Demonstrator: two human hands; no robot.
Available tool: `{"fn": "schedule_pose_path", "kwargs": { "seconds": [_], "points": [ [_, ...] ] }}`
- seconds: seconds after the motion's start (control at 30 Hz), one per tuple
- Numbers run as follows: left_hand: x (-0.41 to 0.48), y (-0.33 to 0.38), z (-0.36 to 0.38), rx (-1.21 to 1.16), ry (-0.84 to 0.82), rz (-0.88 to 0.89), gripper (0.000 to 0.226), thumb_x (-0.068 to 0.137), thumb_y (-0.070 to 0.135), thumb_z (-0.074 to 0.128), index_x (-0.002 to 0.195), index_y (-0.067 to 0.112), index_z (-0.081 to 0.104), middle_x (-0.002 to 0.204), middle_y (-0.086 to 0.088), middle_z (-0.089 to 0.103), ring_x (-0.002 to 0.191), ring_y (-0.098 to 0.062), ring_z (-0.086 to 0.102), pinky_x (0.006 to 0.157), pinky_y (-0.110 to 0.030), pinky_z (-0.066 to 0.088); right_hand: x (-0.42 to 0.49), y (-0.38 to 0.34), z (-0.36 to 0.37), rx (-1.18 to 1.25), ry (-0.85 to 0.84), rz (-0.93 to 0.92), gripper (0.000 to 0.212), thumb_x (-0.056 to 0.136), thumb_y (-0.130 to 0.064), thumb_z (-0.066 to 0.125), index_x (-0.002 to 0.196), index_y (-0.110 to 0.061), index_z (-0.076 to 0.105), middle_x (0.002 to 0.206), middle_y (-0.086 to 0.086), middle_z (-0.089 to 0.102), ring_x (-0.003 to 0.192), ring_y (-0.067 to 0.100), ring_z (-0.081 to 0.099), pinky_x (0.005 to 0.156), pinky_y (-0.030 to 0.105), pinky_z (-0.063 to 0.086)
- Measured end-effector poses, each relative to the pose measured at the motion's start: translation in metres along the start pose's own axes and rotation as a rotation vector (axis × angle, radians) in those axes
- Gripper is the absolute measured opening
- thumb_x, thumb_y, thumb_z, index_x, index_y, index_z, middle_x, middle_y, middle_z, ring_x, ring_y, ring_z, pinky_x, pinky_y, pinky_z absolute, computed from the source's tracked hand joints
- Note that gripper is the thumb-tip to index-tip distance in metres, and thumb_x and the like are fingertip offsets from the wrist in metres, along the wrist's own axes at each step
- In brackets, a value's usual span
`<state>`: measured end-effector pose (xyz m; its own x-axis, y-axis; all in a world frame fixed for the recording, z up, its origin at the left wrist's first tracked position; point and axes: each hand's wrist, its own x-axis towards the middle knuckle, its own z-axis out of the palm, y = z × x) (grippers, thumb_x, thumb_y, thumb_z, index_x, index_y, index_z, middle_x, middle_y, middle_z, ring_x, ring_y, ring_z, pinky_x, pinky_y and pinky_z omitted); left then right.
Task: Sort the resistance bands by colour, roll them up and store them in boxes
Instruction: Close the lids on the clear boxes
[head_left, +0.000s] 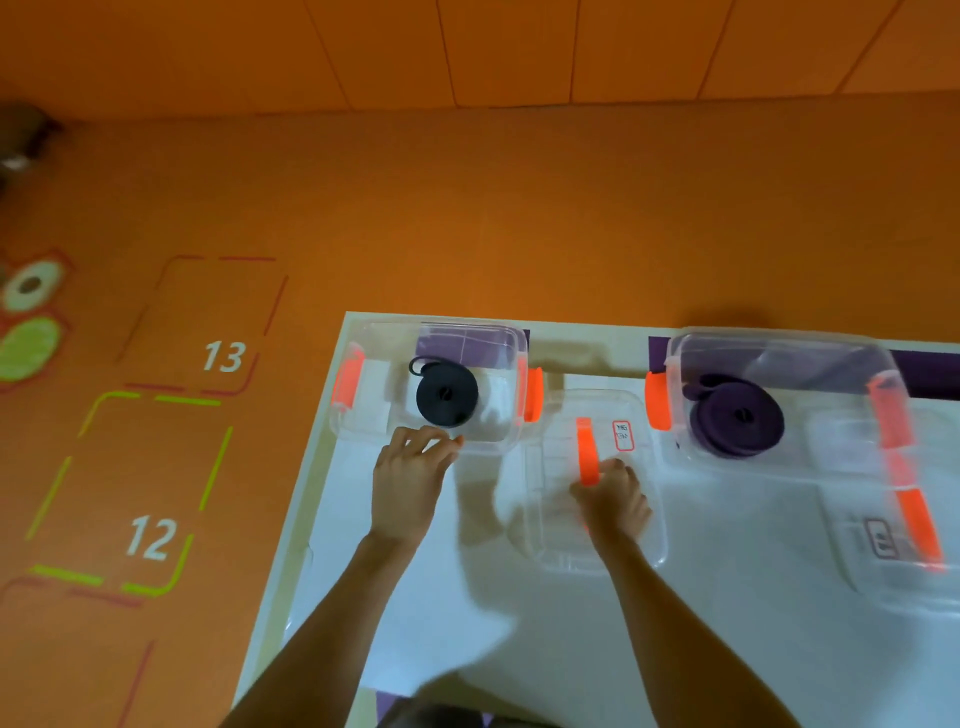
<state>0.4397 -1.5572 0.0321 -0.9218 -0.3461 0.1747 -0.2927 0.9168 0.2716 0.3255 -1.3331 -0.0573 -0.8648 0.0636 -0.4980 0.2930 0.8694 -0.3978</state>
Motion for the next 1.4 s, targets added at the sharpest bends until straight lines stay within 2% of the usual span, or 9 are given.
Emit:
{"fn": "schedule_pose_path", "kwargs": {
  "seconds": [0.2, 0.37, 0.5, 0.63, 0.73, 0.87, 1.0, 1.1, 1.4],
  "points": [
    [-0.001, -0.012, 0.001, -0.089, -0.073, 0.009, 0.03, 0.085, 0.002, 0.085, 0.109, 0.019, 0.081, 0.107, -0.001, 0.075, 0.093, -0.033, 0.064, 0.07, -0.045, 0.059, -0.044, 0.017, -0.003, 0.11, 0.017, 0.045, 0.038, 0.074, -0.03, 0.077, 0.11, -0.023, 0.069, 0.108, 0.002, 0.069, 0.099, 0.033, 0.069, 0.084, 0.038, 0.052],
    [-0.001, -0.018, -0.006, -0.169, -0.163, 0.047, 0.033, 0.095, 0.006, 0.073, 0.125, 0.02, 0.075, 0.113, -0.003, 0.07, 0.105, -0.033, 0.059, 0.082, -0.041, 0.055, -0.097, 0.039, -0.012, 0.212, 0.075, 0.023, 0.025, 0.067, -0.037, 0.073, 0.09, -0.03, 0.064, 0.086, -0.006, 0.069, 0.079, 0.025, 0.066, 0.072, 0.033, 0.05],
    [-0.005, -0.023, -0.012, -0.279, -0.257, 0.032, 0.041, 0.1, 0.011, 0.066, 0.14, 0.022, 0.065, 0.132, 0.002, 0.062, 0.128, -0.023, 0.05, 0.084, -0.034, 0.052, -0.136, 0.049, -0.013, 0.26, 0.165, 0.019, 0.028, 0.073, -0.036, 0.077, 0.097, -0.031, 0.065, 0.079, -0.011, 0.07, 0.069, 0.009, 0.063, 0.061, 0.026, 0.044],
    [0.002, -0.03, -0.019, -0.388, -0.311, 0.036, 0.035, 0.103, 0.018, 0.063, 0.138, 0.02, 0.065, 0.136, 0.003, 0.064, 0.13, -0.021, 0.053, 0.091, -0.035, 0.052, -0.153, 0.035, -0.02, 0.245, 0.242, -0.049, 0.032, 0.075, -0.034, 0.079, 0.103, -0.029, 0.065, 0.08, -0.015, 0.067, 0.069, 0.003, 0.062, 0.057, 0.022, 0.041],
    [0.009, -0.035, -0.026, -0.453, -0.274, 0.001, 0.031, 0.108, 0.018, 0.055, 0.137, 0.019, 0.065, 0.135, 0.002, 0.065, 0.127, -0.02, 0.058, 0.09, -0.03, 0.048, -0.15, 0.012, -0.031, 0.149, 0.294, -0.149, 0.033, 0.077, -0.034, 0.078, 0.106, -0.029, 0.064, 0.09, -0.012, 0.067, 0.077, 0.017, 0.066, 0.067, 0.031, 0.049],
    [0.014, -0.051, -0.037, -0.549, -0.175, -0.101, 0.033, 0.112, 0.022, 0.044, 0.138, 0.023, 0.066, 0.132, 0.003, 0.068, 0.122, -0.02, 0.059, 0.09, -0.034, 0.049, -0.131, -0.035, -0.043, -0.062, 0.356, -0.407, 0.033, 0.078, -0.027, 0.08, 0.108, -0.022, 0.068, 0.101, -0.007, 0.069, 0.074, 0.025, 0.071, 0.063, 0.033, 0.051],
    [0.016, -0.075, -0.043, -0.549, 0.09, -0.269, 0.027, 0.111, 0.02, 0.045, 0.126, 0.024, 0.067, 0.123, 0.008, 0.071, 0.113, -0.019, 0.061, 0.082, -0.031, 0.045, -0.105, -0.097, -0.046, -0.272, 0.371, -0.688, 0.034, 0.071, -0.019, 0.086, 0.102, -0.014, 0.073, 0.101, 0.003, 0.074, 0.066, 0.028, 0.074, 0.055, 0.03, 0.054],
    [0.019, -0.092, -0.041, -0.547, 0.279, -0.353, 0.026, 0.104, 0.008, 0.055, 0.123, 0.022, 0.066, 0.12, 0.003, 0.071, 0.108, -0.021, 0.057, 0.09, -0.031, 0.043, -0.092, -0.149, -0.039, -0.395, 0.312, -0.812, 0.033, 0.065, -0.015, 0.088, 0.094, -0.012, 0.072, 0.095, 0.005, 0.072, 0.063, 0.032, 0.072, 0.051, 0.036, 0.057],
    [0.032, -0.121, -0.028, -0.609, 0.17, -0.598, 0.038, 0.102, 0.014, 0.064, 0.14, 0.013, 0.06, 0.131, -0.007, 0.067, 0.118, -0.027, 0.065, 0.099, -0.041, 0.053, -0.046, -0.225, -0.005, -0.453, 0.085, -0.911, 0.03, 0.079, -0.014, 0.074, 0.109, -0.017, 0.07, 0.11, 0.004, 0.066, 0.102, 0.028, 0.067, 0.078, 0.038, 0.055]
  ]
}}
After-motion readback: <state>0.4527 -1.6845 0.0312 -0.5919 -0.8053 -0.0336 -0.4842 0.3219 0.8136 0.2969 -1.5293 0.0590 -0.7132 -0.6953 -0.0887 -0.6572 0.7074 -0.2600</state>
